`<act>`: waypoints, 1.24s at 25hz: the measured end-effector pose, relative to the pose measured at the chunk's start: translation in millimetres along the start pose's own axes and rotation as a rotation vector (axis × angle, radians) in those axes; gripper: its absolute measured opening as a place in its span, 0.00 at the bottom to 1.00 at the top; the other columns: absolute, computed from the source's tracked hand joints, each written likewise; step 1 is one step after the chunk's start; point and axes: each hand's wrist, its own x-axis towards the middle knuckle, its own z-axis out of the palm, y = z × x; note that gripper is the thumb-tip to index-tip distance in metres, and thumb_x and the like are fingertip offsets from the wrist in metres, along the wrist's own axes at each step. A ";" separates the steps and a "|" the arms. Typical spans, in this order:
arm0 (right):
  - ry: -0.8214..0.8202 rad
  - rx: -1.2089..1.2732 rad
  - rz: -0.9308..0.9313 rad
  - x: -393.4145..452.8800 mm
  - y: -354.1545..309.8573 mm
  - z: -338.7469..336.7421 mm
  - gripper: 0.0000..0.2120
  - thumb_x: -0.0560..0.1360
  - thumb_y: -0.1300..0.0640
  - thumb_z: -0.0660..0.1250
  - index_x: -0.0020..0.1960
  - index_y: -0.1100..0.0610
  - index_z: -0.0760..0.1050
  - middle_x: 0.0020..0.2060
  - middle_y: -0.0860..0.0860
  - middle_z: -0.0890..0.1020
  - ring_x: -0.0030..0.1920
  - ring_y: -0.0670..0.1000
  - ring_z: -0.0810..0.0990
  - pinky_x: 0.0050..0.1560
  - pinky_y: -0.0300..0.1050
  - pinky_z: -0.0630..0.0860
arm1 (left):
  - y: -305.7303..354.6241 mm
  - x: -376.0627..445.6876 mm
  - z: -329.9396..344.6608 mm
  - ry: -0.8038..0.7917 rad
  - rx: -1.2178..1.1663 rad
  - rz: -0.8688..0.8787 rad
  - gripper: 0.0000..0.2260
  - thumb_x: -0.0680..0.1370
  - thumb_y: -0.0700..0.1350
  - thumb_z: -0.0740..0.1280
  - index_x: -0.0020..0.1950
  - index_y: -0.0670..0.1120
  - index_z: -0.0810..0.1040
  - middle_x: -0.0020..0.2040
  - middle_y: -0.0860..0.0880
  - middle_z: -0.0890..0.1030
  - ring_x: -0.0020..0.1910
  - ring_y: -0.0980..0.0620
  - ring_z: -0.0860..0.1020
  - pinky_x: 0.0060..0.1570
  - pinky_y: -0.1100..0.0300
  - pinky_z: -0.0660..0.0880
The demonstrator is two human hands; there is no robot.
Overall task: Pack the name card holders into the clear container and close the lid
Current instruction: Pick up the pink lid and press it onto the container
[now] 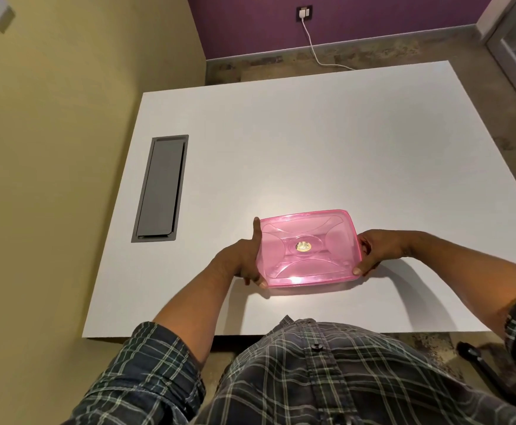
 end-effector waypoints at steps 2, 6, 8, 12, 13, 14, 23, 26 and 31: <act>0.000 0.006 -0.004 -1.7 -0.8 0.1 0.24 0.57 0.55 0.87 0.48 0.58 0.82 0.43 0.56 0.87 0.46 0.56 0.87 0.48 0.48 0.82 | -0.5 3.7 -2.7 -0.031 0.021 -0.033 0.68 0.68 0.39 0.80 0.71 0.49 0.16 0.48 0.38 0.81 0.30 0.47 0.82 0.27 0.57 0.79; 0.025 -0.094 -0.056 -1.7 2.3 0.6 0.30 0.57 0.50 0.87 0.54 0.57 0.81 0.50 0.58 0.86 0.50 0.55 0.84 0.56 0.53 0.82 | -2.4 11.5 -5.0 -0.031 0.122 -0.076 0.71 0.65 0.47 0.82 0.70 0.48 0.16 0.39 0.45 0.79 0.26 0.51 0.81 0.24 0.62 0.74; 0.025 -0.082 -0.070 -2.2 5.0 2.2 0.29 0.58 0.50 0.87 0.54 0.56 0.80 0.48 0.54 0.86 0.49 0.52 0.84 0.54 0.51 0.82 | -5.6 14.0 -4.2 -0.017 0.159 -0.077 0.72 0.63 0.50 0.83 0.70 0.47 0.16 0.39 0.45 0.80 0.28 0.49 0.82 0.25 0.61 0.74; 0.010 -0.073 -0.054 -2.1 6.7 1.9 0.28 0.60 0.51 0.86 0.54 0.58 0.79 0.43 0.55 0.85 0.43 0.52 0.85 0.43 0.46 0.81 | -7.5 18.5 -3.1 0.025 0.239 -0.071 0.73 0.61 0.53 0.83 0.73 0.44 0.20 0.45 0.42 0.83 0.37 0.47 0.84 0.35 0.58 0.78; 0.003 -0.114 -0.038 -1.8 6.1 1.7 0.29 0.60 0.49 0.86 0.54 0.58 0.78 0.43 0.57 0.86 0.41 0.53 0.85 0.40 0.46 0.80 | -7.5 19.3 -2.6 0.034 0.254 -0.070 0.73 0.60 0.54 0.83 0.74 0.43 0.20 0.49 0.40 0.83 0.42 0.46 0.84 0.41 0.56 0.79; 0.006 -0.168 -0.017 -1.4 5.3 1.5 0.29 0.60 0.47 0.85 0.53 0.57 0.78 0.42 0.56 0.86 0.39 0.52 0.85 0.36 0.45 0.79 | -7.9 20.1 -2.2 0.036 0.262 -0.067 0.74 0.60 0.55 0.83 0.74 0.43 0.20 0.53 0.40 0.83 0.46 0.44 0.84 0.46 0.54 0.79; 0.044 -0.248 0.127 -0.8 -11.5 -5.9 0.33 0.58 0.34 0.81 0.47 0.60 0.80 0.36 0.54 0.86 0.31 0.53 0.81 0.26 0.38 0.68 | -5.0 22.9 -1.4 0.066 0.335 -0.088 0.77 0.56 0.60 0.84 0.74 0.41 0.21 0.62 0.39 0.79 0.57 0.41 0.80 0.46 0.55 0.71; 0.290 0.005 0.124 2.5 -24.7 -12.7 0.33 0.72 0.27 0.65 0.43 0.60 0.79 0.33 0.55 0.85 0.30 0.58 0.83 0.25 0.39 0.69 | -0.8 21.8 -1.9 0.075 0.368 -0.091 0.77 0.56 0.60 0.84 0.75 0.40 0.23 0.61 0.39 0.79 0.57 0.40 0.81 0.46 0.55 0.70; 0.456 0.049 0.113 17.1 -41.9 -24.1 0.36 0.73 0.26 0.60 0.42 0.61 0.78 0.30 0.55 0.80 0.27 0.55 0.80 0.28 0.40 0.71 | 6.1 19.7 -3.8 0.088 0.411 -0.108 0.74 0.58 0.57 0.84 0.75 0.38 0.25 0.61 0.38 0.80 0.56 0.39 0.81 0.46 0.54 0.71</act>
